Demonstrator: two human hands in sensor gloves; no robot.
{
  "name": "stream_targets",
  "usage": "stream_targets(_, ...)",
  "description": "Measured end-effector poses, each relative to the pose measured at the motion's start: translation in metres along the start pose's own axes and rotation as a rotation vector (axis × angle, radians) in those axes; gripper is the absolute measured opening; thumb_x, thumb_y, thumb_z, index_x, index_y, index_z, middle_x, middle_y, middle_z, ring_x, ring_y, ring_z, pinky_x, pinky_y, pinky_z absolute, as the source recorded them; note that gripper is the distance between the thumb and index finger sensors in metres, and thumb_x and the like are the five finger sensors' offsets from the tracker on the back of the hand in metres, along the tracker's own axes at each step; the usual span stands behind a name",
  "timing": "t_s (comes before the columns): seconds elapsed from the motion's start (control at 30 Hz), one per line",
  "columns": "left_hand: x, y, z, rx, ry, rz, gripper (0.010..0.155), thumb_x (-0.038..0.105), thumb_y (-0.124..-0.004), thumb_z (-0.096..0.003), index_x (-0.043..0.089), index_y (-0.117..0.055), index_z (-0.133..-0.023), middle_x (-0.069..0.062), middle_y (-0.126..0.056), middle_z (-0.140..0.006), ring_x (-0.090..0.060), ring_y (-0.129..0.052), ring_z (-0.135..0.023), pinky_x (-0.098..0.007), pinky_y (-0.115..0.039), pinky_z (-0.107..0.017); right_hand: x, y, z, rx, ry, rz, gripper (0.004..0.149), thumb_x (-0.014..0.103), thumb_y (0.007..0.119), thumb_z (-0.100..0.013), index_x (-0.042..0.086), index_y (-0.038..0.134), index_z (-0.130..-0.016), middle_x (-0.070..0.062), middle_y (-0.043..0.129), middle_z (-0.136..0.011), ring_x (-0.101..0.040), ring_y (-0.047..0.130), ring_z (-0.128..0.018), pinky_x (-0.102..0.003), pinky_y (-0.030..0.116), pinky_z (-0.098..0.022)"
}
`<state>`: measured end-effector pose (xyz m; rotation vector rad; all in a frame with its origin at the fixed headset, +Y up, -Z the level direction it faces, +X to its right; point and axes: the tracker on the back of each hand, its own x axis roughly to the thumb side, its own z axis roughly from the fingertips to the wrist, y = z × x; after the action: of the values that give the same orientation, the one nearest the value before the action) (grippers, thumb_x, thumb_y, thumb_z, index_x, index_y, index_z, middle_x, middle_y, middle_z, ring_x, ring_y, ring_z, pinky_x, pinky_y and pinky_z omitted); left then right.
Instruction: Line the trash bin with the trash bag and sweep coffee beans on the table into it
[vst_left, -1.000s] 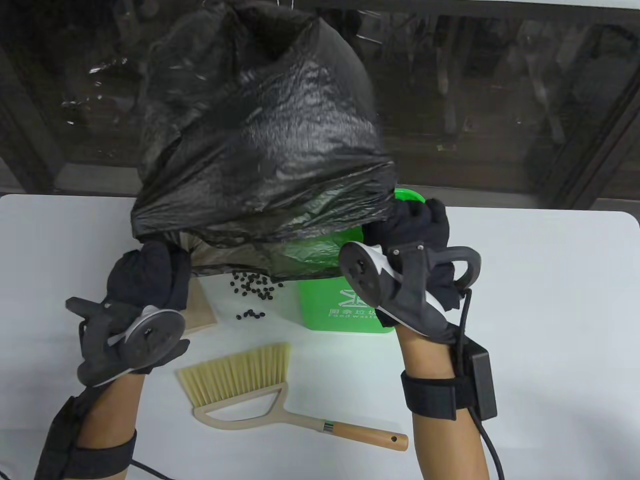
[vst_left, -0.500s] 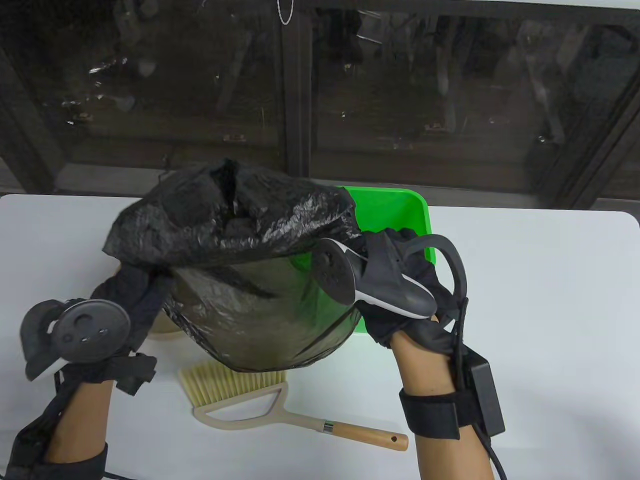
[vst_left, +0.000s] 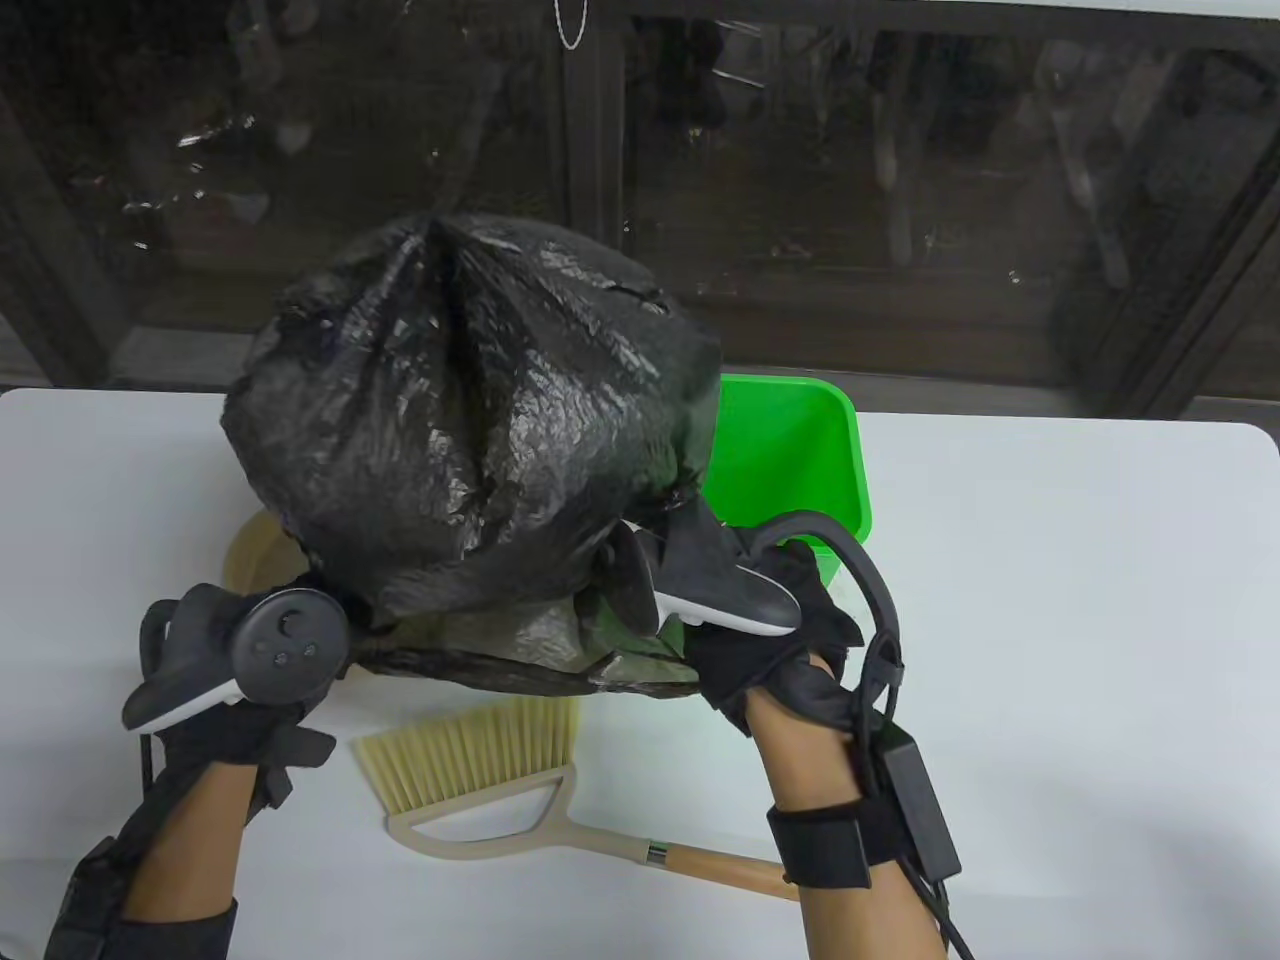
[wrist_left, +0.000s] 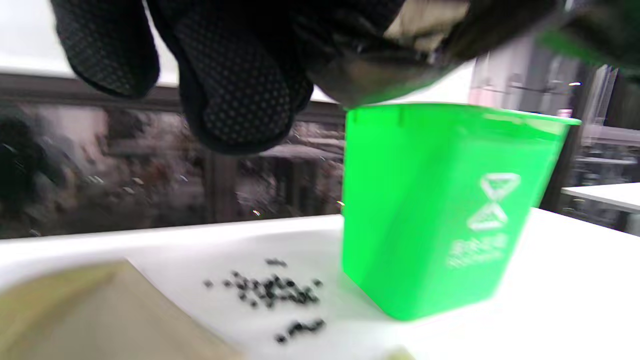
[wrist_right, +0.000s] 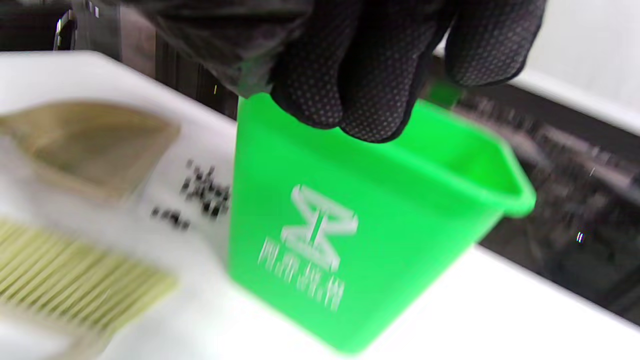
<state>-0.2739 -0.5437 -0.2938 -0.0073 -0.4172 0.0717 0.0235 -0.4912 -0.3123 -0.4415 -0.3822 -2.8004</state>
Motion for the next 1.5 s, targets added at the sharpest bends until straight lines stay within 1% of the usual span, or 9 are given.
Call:
stream_targets(0.07,-0.007,0.005,0.005,0.052,-0.05,0.161,0.081,0.021,-0.069,-0.071,-0.009,-0.006,-0.111,-0.008,-0.087,-0.087,-0.027,-0.102,-0.057,-0.063,-0.075,-0.064,-0.002,-0.004,0.004,-0.016,-0.055,-0.052,0.091,0.029,0.078,-0.047,0.01,0.004,-0.097,0.006,0.09,-0.063,-0.023,0.092,-0.069,-0.059,0.07,-0.058)
stream_targets(0.2,-0.015,0.033,0.019,0.332,-0.168,0.444,0.081,0.022,-0.068,-0.0713,-0.009,-0.005,-0.111,-0.007,-0.086,-0.088,-0.026,-0.101,-0.058,-0.062,-0.074,-0.064,-0.008,-0.028,0.024,-0.104,-0.139,-0.138,0.091,0.029,0.079,-0.047,0.011,0.006,-0.098,0.007,0.091,-0.063,-0.023,0.093,-0.068,-0.059,0.071,-0.058)
stream_targets(0.27,-0.015,0.048,0.026,0.513,-0.228,0.572,0.08,0.022,-0.068,-0.0712,-0.009,-0.006,-0.111,-0.007,-0.087,-0.088,-0.026,-0.102,-0.058,-0.062,-0.074,-0.065,-0.014,-0.041,0.035,-0.19,-0.157,-0.179,0.091,0.029,0.078,-0.048,0.011,0.005,-0.098,0.007,0.09,-0.064,-0.023,0.092,-0.069,-0.059,0.07,-0.059)
stream_targets(0.37,-0.011,0.06,0.029,0.621,-0.303,0.734,0.078,0.022,-0.067,-0.0716,-0.007,-0.007,-0.113,-0.006,-0.085,-0.089,-0.026,-0.101,-0.06,-0.064,-0.071,-0.068,-0.023,-0.05,0.045,-0.349,-0.192,-0.282,0.089,0.029,0.078,-0.049,0.013,0.005,-0.099,0.007,0.089,-0.065,-0.024,0.091,-0.071,-0.059,0.069,-0.06)
stream_targets(0.73,0.02,0.082,-0.02,0.606,-0.435,1.028,0.072,0.02,-0.064,-0.0725,-0.008,-0.013,-0.115,-0.009,-0.083,-0.091,-0.027,-0.1,-0.063,-0.062,-0.067,-0.072,-0.049,-0.052,0.044,-0.751,-0.2,-0.548,0.085,0.029,0.075,-0.05,0.012,0.009,-0.1,0.009,0.087,-0.07,-0.022,0.091,-0.073,-0.06,0.072,-0.06)
stream_targets(0.93,0.052,0.107,-0.051,0.605,-0.555,1.143,0.051,0.018,-0.062,-0.0722,0.001,-0.047,-0.117,-0.009,-0.083,-0.092,-0.027,-0.1,-0.065,-0.062,-0.066,-0.073,-0.066,-0.076,0.055,-1.035,-0.113,-0.501,0.072,0.026,0.076,-0.049,0.009,0.032,-0.103,0.008,0.089,-0.068,-0.023,0.093,-0.071,-0.053,0.074,-0.061)
stream_targets(1.17,0.08,0.118,-0.087,0.585,-0.639,1.231,0.05,0.018,-0.06,-0.0722,0.004,-0.045,-0.118,-0.007,-0.082,-0.094,-0.026,-0.099,-0.068,-0.061,-0.064,-0.075,-0.081,-0.103,0.068,-1.185,-0.009,-0.442,0.071,0.024,0.074,-0.05,0.005,0.031,-0.103,0.004,0.086,-0.069,-0.026,0.091,-0.07,-0.055,0.073,-0.06)
stream_targets(1.4,0.101,0.125,-0.126,0.583,-0.714,1.339,0.049,0.018,-0.059,-0.0719,0.009,-0.045,-0.118,-0.005,-0.08,-0.096,-0.026,-0.097,-0.073,-0.06,-0.06,-0.077,-0.105,-0.114,0.074,-1.242,0.076,-0.424,0.072,0.023,0.073,-0.05,0.005,0.028,-0.102,0.003,0.086,-0.069,-0.027,0.09,-0.071,-0.056,0.072,-0.06)
stream_targets(1.5,0.104,0.123,-0.136,0.592,-0.693,1.271,0.049,0.018,-0.059,-0.0717,0.01,-0.045,-0.118,-0.004,-0.079,-0.097,-0.026,-0.097,-0.074,-0.06,-0.058,-0.077,-0.115,-0.11,0.067,-1.233,0.101,-0.422,0.072,0.023,0.073,-0.05,0.005,0.027,-0.102,0.003,0.085,-0.069,-0.027,0.09,-0.071,-0.056,0.072,-0.06)
